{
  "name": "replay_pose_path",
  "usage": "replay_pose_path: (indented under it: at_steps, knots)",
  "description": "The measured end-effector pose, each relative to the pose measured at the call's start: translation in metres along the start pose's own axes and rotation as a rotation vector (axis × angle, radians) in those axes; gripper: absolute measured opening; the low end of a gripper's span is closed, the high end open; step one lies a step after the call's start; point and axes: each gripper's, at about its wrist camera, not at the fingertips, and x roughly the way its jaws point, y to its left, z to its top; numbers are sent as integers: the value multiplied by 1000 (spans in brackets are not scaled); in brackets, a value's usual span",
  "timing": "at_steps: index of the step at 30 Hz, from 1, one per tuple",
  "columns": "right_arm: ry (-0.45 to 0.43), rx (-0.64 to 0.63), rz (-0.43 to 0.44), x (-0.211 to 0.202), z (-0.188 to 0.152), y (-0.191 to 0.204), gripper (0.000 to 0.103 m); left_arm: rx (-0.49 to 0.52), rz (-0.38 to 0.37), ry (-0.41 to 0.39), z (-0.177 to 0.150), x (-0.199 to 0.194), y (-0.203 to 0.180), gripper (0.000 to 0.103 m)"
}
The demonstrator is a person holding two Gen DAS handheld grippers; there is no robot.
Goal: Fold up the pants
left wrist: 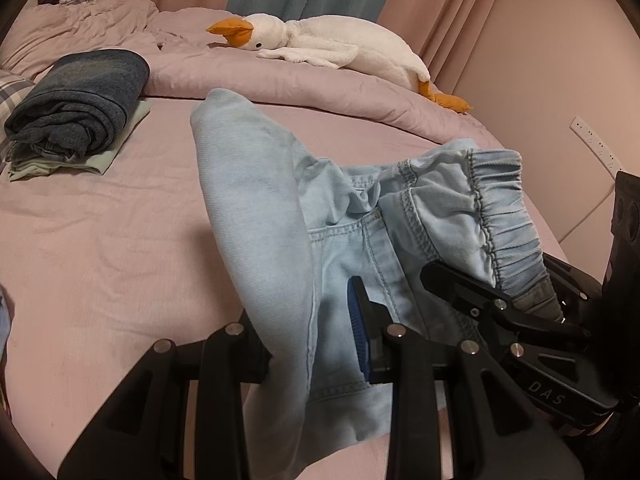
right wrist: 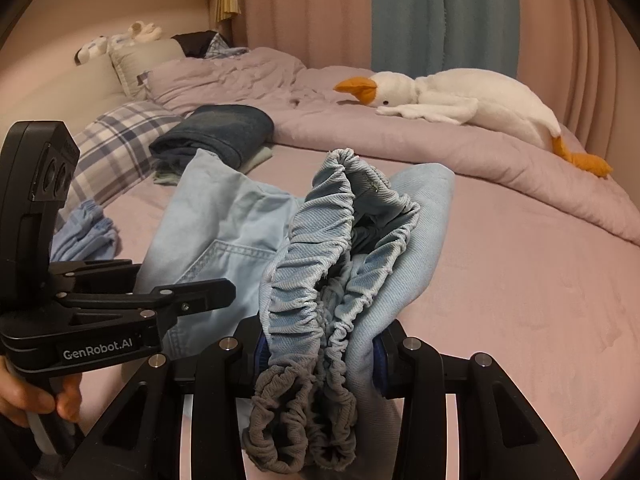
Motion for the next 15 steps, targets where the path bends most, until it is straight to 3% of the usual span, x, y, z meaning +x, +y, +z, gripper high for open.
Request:
replay_pose_path:
  at_steps: [15]
  knots:
    - [15, 5, -18, 28, 13, -8, 42, 4, 10, 16, 21, 32, 10, 30]
